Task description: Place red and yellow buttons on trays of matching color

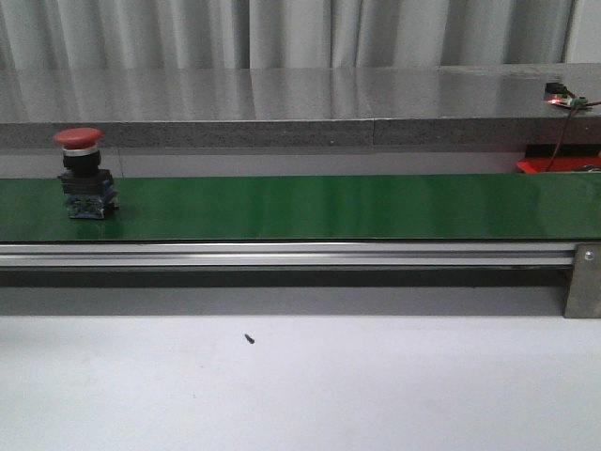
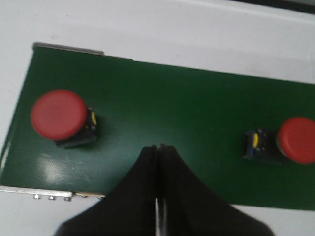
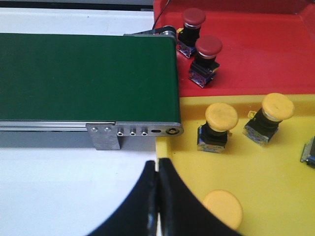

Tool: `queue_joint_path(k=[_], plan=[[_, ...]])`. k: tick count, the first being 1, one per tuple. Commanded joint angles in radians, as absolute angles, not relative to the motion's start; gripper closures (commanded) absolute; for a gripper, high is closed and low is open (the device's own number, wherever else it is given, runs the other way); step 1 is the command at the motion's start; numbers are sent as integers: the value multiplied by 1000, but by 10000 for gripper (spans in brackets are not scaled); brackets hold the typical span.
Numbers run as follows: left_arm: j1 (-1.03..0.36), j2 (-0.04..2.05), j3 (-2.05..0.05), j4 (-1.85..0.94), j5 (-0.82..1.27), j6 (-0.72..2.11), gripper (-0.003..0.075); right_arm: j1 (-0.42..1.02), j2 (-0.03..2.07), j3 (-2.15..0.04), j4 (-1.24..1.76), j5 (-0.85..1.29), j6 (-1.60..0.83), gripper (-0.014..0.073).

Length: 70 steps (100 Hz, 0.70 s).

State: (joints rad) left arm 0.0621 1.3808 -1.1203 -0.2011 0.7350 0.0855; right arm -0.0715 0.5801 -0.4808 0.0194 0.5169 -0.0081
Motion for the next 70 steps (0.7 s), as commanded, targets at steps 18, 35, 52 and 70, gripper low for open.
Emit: queue_joint_path(k=[18,35,52,70], plan=[[-79,1225,-986,-217,641,86,740,-71,577,-507,12,445,-8,652],[-94,1118,-885,-219,629,86,740,-71,577,-507,12,445,-8,652],[-92,977,-788,-220,627,86,740,-71,577,-507,12,445,-8,652],[-92,791,-681,-223,623,86,740,-71,577,-507,12,436,-8,652]])
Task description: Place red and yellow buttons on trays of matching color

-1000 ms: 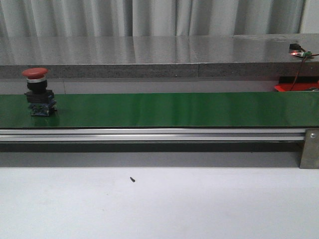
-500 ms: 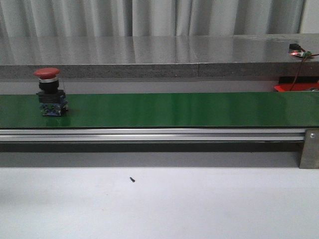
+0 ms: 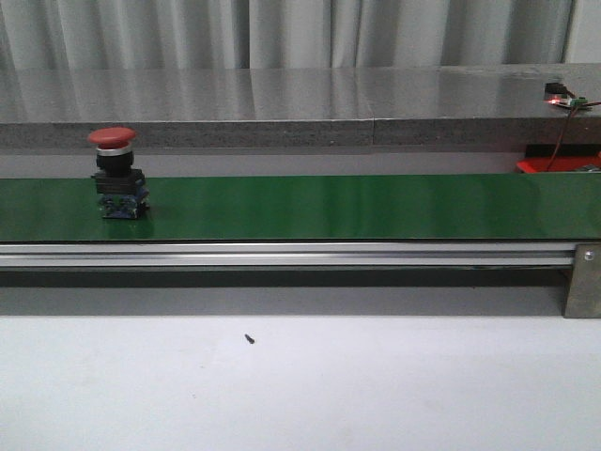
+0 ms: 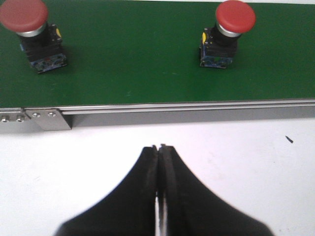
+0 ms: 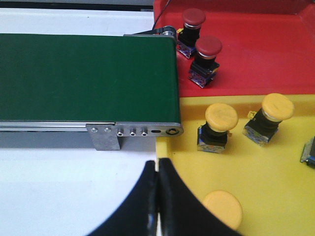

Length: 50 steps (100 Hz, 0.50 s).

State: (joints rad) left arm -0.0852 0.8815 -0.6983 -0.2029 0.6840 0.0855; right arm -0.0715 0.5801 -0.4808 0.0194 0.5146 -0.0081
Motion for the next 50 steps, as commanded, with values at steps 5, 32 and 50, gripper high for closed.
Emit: queue_joint_path(k=[5,32,50], plan=[[-92,738,-650,-225,619,86,740,-71,577,-507,12,436,-8,652],[-92,495,-516,-236,607,86,740,-71,577,-507,12,436,-8,652],[-92,429,-503,-236,611,86,740,-71,577,-507,14,442,-8,652]])
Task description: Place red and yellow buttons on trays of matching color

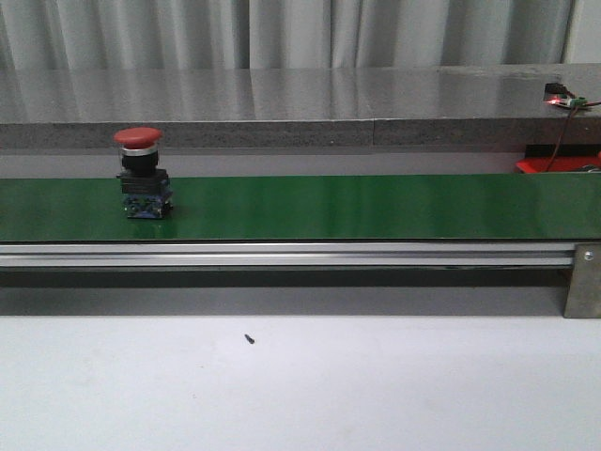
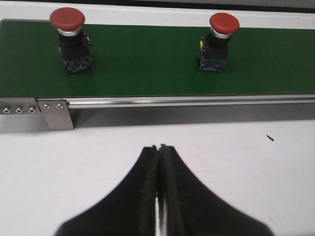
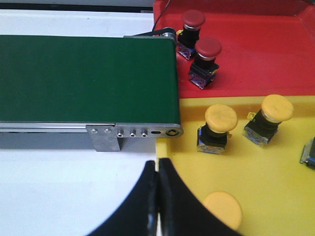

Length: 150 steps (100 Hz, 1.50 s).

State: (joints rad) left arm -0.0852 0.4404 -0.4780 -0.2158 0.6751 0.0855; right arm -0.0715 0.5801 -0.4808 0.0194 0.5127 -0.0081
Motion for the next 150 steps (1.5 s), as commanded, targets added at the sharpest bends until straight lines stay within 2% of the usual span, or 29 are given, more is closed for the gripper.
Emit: queue_joint_path(k=[1,31,54,72,86,95,110,115,119,150], plan=[[-92,427,-503,-236,611,86,740,-71,577,-507,14,442,-8,652],[-92,424,-503,-236,612,86,740,-71,605,-561,13,506,-10,652],[-92,424,-503,-236,612,86,740,-61,753,-701,14,602,-33,650],[-92,424,-503,-236,612,86,740,1,884,-809,14,616,-33,634],[-92,424,-503,-236,612,86,740,79,981,-892,14,617,-33,498],[-92,424,-503,-236,612,86,740,132,1040,-944,14,622,-33,351],[-92,424,-503,-236,612,86,740,224,1144,-1053,14,669,-33,40],[-92,424,-503,-236,612,86,740,252,1182,-1094,14,704,-33,-24],[-92,424,-503,-236,612,86,740,274,1217,-1129,14,737,-33,-47],[-92,424,-503,-236,612,86,740,411,1439,-1366,46,854,-226,-3]])
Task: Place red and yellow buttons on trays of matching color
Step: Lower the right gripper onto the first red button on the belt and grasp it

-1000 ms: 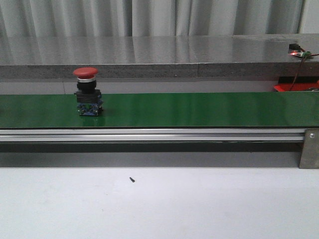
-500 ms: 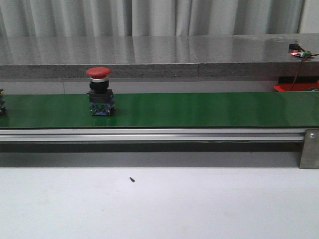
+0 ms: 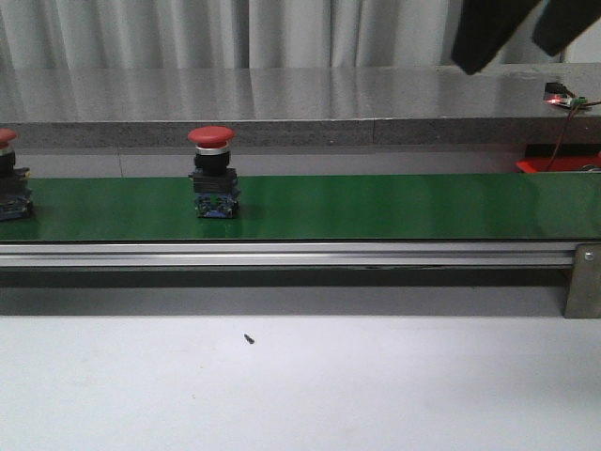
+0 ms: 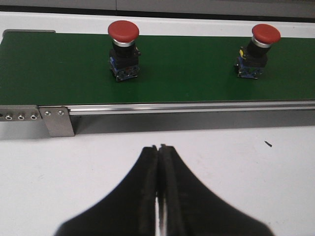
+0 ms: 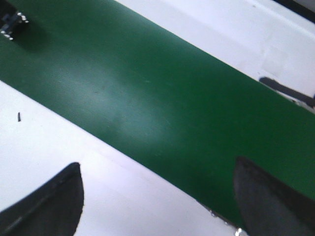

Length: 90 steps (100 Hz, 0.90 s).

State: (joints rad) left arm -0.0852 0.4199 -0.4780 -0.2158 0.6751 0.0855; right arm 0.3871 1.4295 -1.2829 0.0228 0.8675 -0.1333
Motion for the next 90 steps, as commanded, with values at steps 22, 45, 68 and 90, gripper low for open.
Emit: queue_joint_path(k=[22,45,68,90], plan=[[-92,424,-503,-236,612,86,740,423,1575,-1509,247,966,-477,1],[-92,424,-503,-236,612,86,740,432,1675,-1595,295,957,-533,1],[-92,424,-503,-236,612,86,740,503,1753,-1643,294,876,-568,1],[-92,424,-503,-236,612,86,740,533,1828,-1685,298,798,-566,1]])
